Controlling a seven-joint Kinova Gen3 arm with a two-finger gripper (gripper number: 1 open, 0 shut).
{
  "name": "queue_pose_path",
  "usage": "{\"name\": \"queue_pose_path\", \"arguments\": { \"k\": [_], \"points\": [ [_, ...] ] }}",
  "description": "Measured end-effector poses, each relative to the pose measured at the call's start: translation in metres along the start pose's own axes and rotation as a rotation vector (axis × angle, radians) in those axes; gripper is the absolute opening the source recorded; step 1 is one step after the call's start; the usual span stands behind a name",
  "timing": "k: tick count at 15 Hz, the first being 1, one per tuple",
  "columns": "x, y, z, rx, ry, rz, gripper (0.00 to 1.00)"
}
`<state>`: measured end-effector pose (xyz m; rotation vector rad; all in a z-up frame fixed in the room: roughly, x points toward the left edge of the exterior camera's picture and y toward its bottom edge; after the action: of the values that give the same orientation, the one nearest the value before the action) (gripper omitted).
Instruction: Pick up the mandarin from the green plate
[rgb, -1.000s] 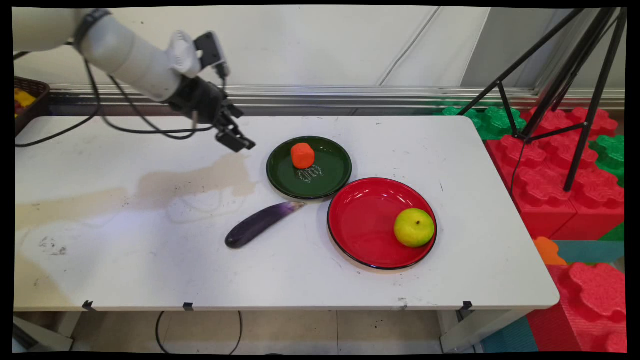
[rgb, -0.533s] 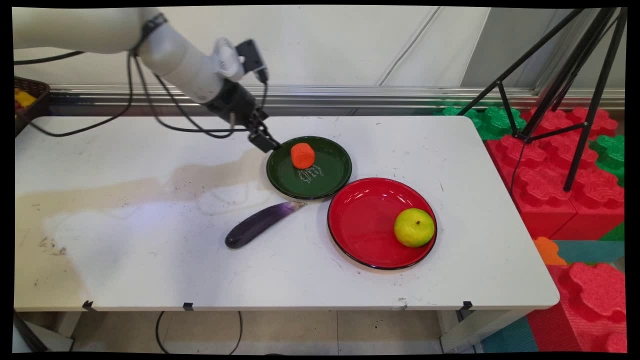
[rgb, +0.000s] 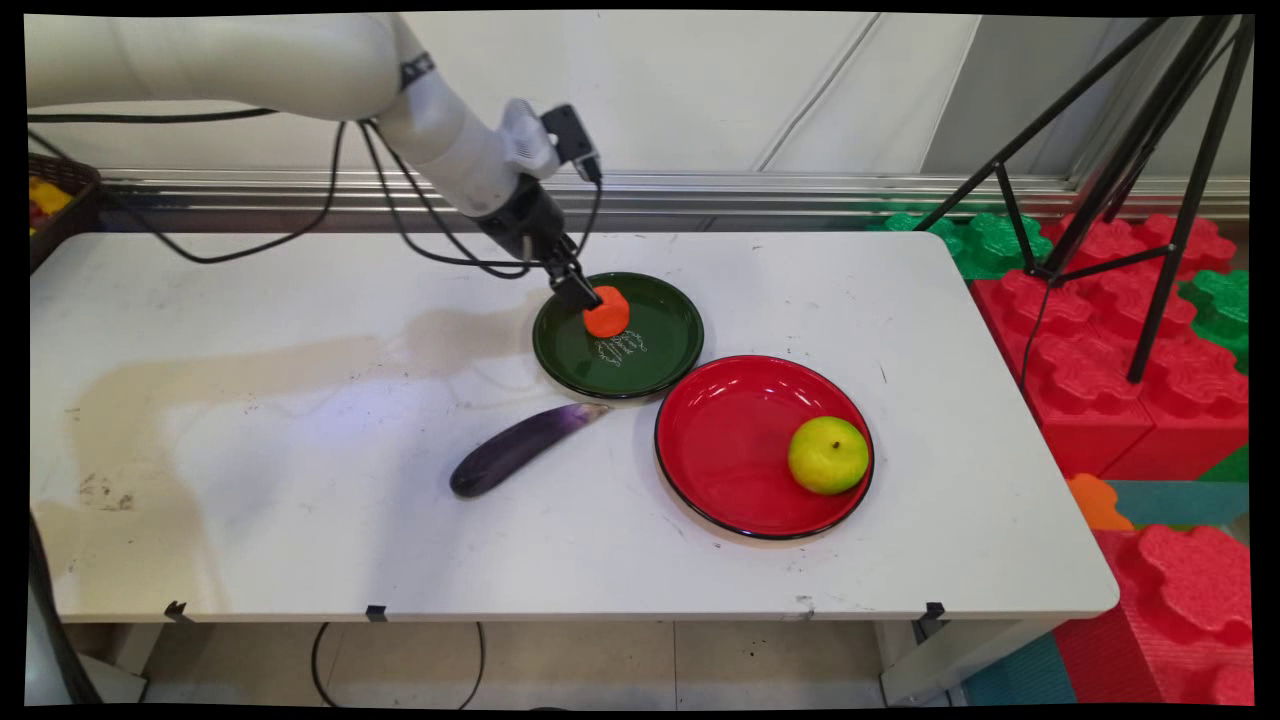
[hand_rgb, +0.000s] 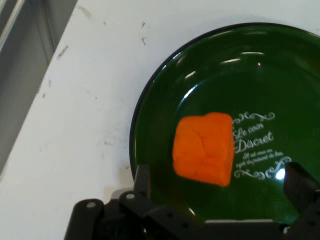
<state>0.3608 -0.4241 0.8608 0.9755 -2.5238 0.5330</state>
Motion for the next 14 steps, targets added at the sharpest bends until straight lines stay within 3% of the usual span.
{"name": "queue_pose_path", "arguments": {
  "k": [8,13,14],
  "points": [
    [0.019,-0.012,0.058,-0.056,-0.056,-0.020,1.00],
    [0.023,-0.015,0.077,-0.080,-0.082,-0.030,1.00],
    [0.023,-0.015,0.079,-0.082,-0.085,-0.033,0.00]
  ]
}}
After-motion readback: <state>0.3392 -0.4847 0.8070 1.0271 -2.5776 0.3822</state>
